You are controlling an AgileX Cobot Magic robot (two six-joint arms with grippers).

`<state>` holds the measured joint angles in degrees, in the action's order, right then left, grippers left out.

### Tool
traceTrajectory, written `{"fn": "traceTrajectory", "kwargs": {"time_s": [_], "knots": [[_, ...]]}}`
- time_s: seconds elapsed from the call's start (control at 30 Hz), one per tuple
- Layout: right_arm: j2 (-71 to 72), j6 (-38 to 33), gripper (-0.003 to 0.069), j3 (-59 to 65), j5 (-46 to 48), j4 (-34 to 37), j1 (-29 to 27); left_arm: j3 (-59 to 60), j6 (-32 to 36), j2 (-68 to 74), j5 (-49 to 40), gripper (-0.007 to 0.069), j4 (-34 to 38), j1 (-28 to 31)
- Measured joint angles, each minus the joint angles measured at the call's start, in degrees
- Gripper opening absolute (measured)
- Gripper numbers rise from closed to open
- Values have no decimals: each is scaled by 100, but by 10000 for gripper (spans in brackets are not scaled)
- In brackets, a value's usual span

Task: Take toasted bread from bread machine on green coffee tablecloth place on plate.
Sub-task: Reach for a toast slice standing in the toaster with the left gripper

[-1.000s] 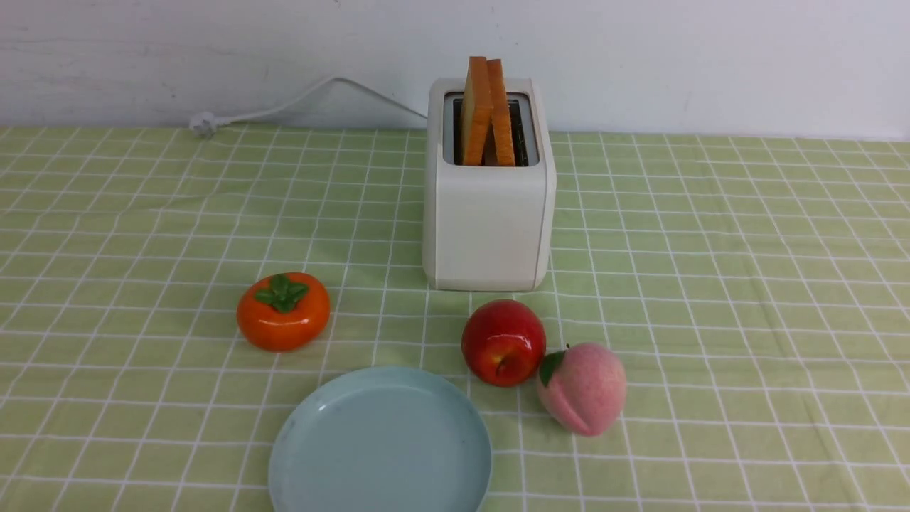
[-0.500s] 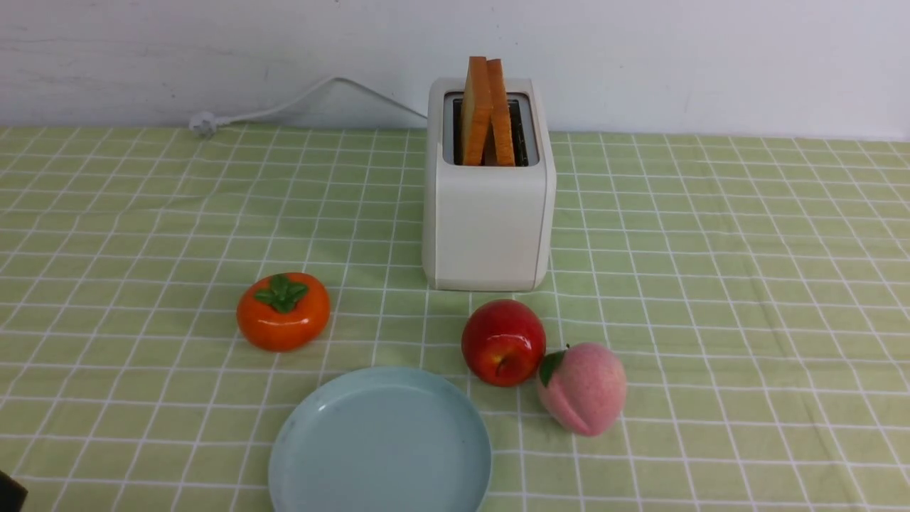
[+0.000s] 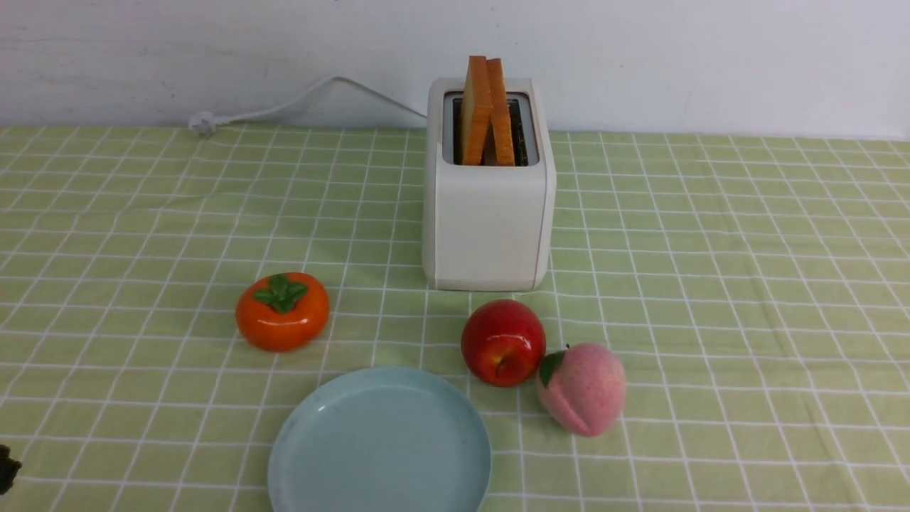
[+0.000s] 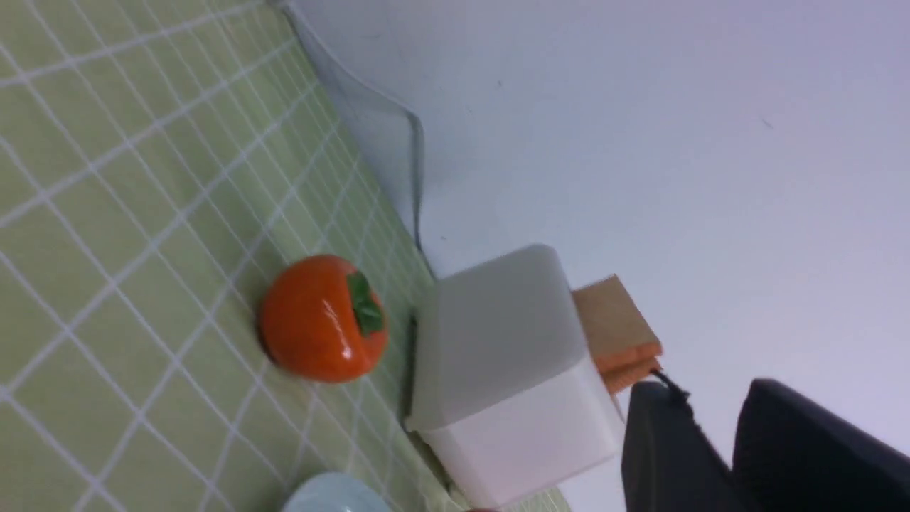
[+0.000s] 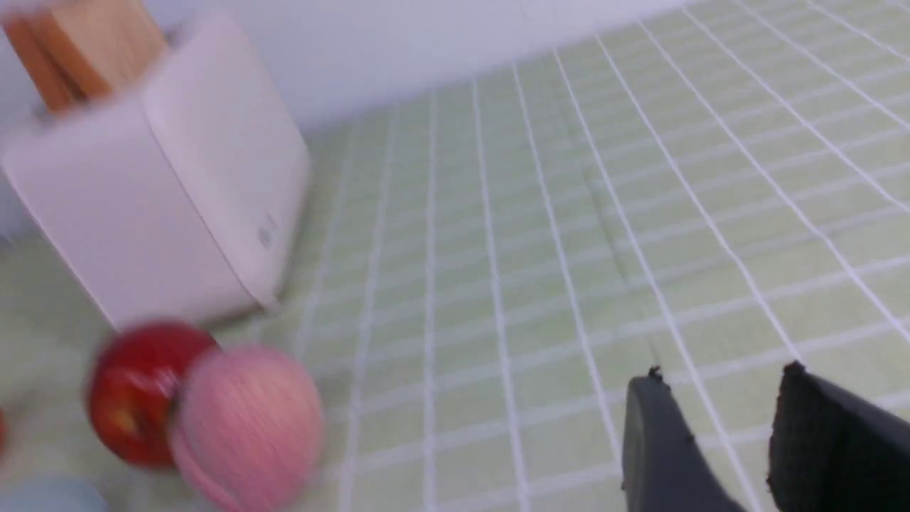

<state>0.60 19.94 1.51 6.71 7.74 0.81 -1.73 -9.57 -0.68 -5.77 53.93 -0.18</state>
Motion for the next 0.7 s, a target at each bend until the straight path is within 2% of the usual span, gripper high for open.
{"fn": "traceTrajectory", "kwargs": {"time_s": [0.03,0.17,0.27,0.43,0.53,0.57,0.7], "knots": [[0,19,240,0,-48,37,0,-27,50,0,-30,137,5,0],[0,320,240,0,-930,477,0,-625,1466,177,-445,6,14,0],[0,609,221,-92,-984,531,0,-1037,2375,796,-516,-13,18,0],[-428,657,139,-1169,361,43,0,-1921,3501,2150,-932,-13,18,0],[-1029,293,102,-2144,1445,-256,70,-2672,4055,3046,-1339,-13,65,0],[-1117,200,99,-2214,1524,-264,85,-2672,4055,3046,-1339,-13,71,0],[-2056,-1092,88,-3706,3390,-179,303,-3627,4627,4328,-1479,-13,190,0]]}}
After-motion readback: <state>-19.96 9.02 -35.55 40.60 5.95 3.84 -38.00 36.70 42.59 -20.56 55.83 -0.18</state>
